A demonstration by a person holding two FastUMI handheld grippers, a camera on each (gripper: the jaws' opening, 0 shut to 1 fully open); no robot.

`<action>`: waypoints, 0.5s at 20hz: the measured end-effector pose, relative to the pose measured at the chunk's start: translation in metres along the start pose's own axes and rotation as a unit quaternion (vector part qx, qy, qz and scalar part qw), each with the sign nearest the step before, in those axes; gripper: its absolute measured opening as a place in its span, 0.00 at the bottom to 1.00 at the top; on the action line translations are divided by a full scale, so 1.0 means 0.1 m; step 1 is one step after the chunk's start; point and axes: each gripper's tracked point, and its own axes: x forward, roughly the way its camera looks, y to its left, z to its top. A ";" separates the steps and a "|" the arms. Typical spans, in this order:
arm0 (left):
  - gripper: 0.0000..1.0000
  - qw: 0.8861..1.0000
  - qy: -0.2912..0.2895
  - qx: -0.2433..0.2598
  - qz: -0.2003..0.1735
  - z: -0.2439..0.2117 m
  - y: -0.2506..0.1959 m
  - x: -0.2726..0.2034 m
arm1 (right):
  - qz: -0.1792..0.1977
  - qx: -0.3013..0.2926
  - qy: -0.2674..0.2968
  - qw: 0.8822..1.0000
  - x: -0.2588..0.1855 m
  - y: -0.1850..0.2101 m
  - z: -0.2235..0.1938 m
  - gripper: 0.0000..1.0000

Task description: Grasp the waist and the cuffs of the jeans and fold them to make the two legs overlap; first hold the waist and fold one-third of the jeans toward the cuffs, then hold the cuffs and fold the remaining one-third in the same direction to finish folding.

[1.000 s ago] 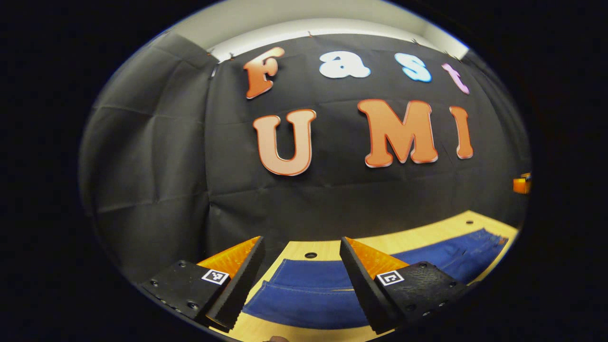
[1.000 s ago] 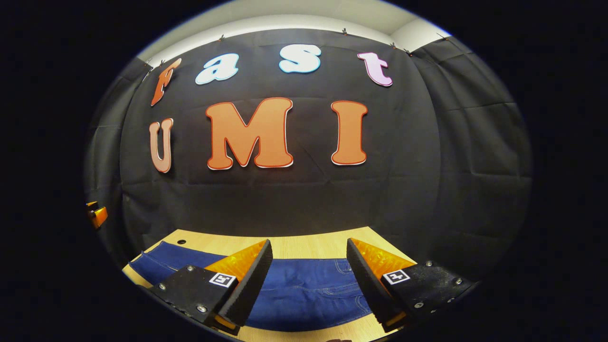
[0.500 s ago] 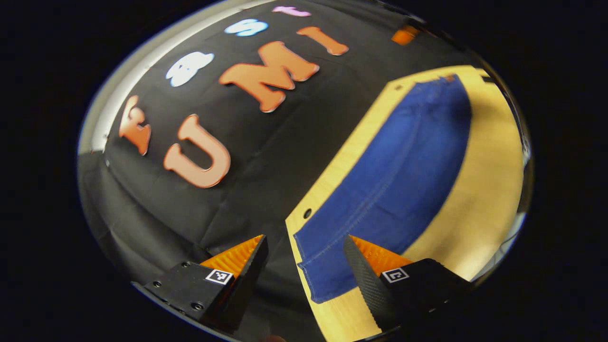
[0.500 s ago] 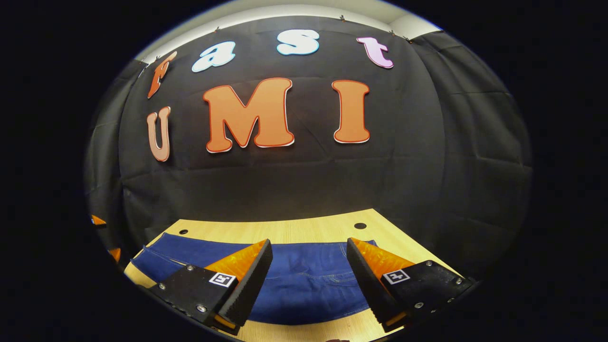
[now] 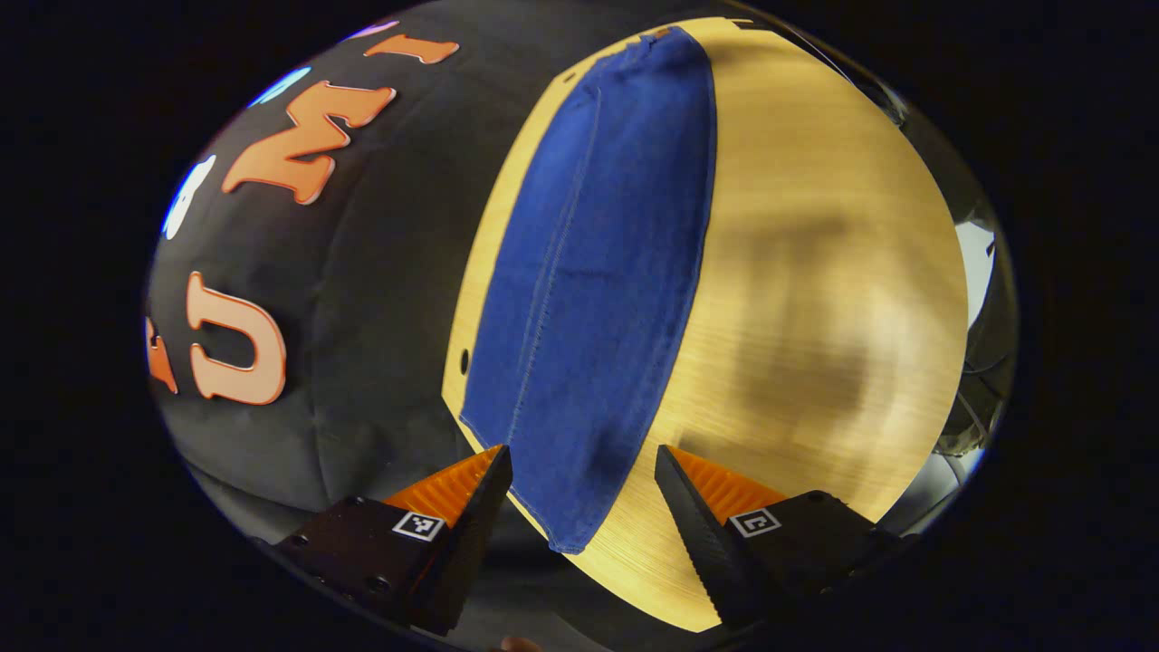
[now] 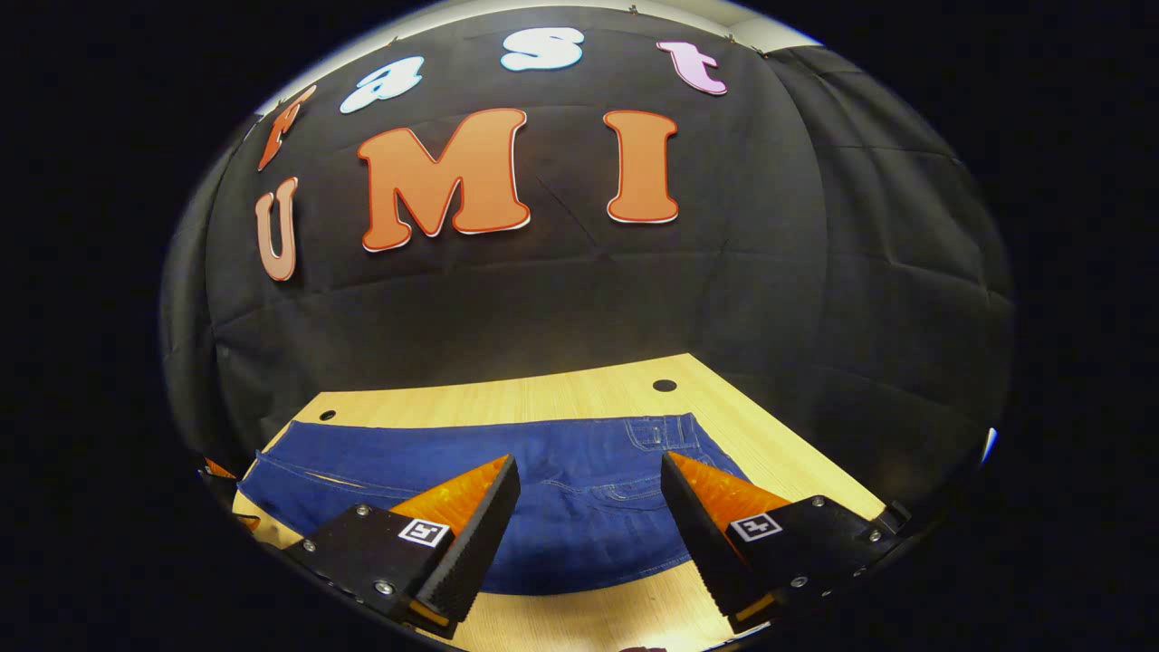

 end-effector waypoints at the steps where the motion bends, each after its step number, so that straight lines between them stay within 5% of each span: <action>1: 0.98 1.000 0.009 -0.001 -0.012 -0.06 -0.02 0.08 | -0.004 0.000 0.002 1.000 0.00 -0.02 -0.02 0.97; 10: 0.98 0.997 0.026 0.034 -0.056 -0.15 -0.04 0.46 | -0.031 0.010 0.002 0.999 -0.03 -0.10 -0.05 0.96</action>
